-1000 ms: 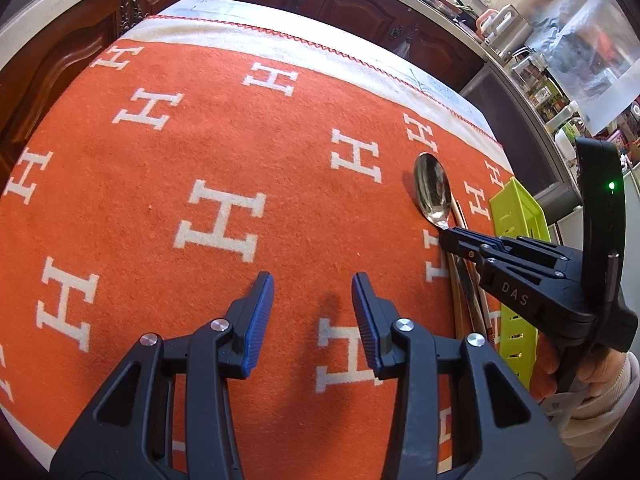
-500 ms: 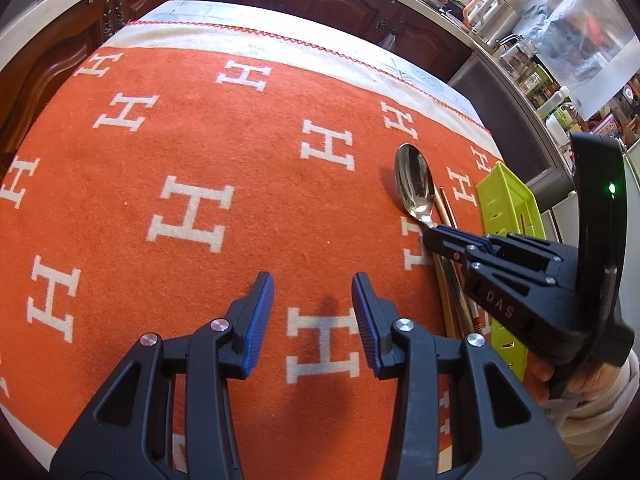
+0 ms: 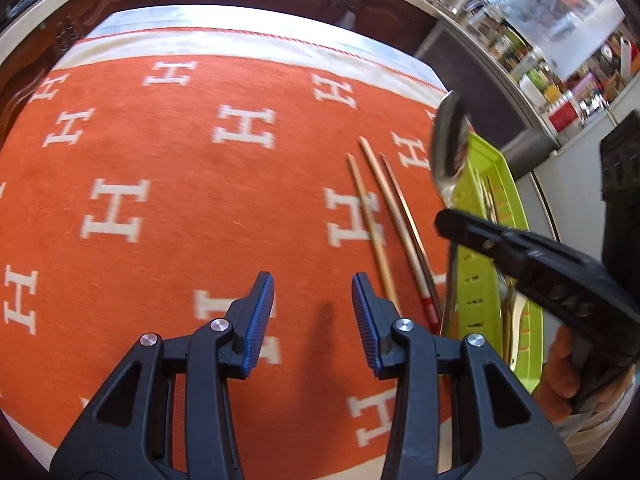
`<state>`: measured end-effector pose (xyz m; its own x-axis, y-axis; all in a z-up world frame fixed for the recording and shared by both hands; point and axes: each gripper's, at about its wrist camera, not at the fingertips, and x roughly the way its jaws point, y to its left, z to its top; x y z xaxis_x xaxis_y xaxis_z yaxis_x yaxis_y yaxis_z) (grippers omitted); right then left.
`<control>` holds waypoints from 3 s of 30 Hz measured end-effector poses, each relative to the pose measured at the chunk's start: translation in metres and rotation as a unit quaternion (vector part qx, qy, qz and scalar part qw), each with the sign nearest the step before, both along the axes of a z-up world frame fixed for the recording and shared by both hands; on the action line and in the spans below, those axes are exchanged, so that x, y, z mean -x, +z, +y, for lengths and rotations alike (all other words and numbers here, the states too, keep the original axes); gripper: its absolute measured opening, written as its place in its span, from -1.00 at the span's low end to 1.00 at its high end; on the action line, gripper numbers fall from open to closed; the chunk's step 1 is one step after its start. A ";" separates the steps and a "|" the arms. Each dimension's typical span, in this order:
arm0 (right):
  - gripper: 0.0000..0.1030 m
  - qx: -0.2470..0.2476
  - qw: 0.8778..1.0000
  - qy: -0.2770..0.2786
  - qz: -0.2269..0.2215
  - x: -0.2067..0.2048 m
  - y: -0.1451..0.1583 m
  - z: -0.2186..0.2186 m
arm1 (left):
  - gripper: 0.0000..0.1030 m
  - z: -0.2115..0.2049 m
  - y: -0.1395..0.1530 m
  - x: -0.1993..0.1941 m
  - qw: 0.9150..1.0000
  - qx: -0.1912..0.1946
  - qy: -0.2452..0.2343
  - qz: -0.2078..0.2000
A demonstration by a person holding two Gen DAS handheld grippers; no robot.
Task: Organize utensils
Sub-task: 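Carry the spoon toward the tray with the right tool while the left tool grasps a wooden chopstick, then lower the spoon and chopstick into the tray and open both tools, then grasp the thin metal chopstick with the right tool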
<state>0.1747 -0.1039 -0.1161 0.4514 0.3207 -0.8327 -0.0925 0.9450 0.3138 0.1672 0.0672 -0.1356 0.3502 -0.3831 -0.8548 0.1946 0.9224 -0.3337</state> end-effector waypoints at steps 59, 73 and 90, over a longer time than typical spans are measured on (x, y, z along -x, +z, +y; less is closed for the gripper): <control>-0.66 -0.060 0.982 -0.176 0.037 0.039 -0.018 -0.188 | -0.92 -0.175 0.066 0.028 0.996 -0.037 -0.084 -0.018; -0.53 -0.041 0.983 -0.176 0.030 0.068 -0.010 -0.176 | -0.91 -0.174 0.058 0.043 0.990 -0.096 -0.090 -0.041; -0.53 -0.024 0.995 -0.098 0.020 0.098 0.007 -0.119 | -0.88 -0.052 0.078 0.052 0.988 -0.143 0.035 -0.048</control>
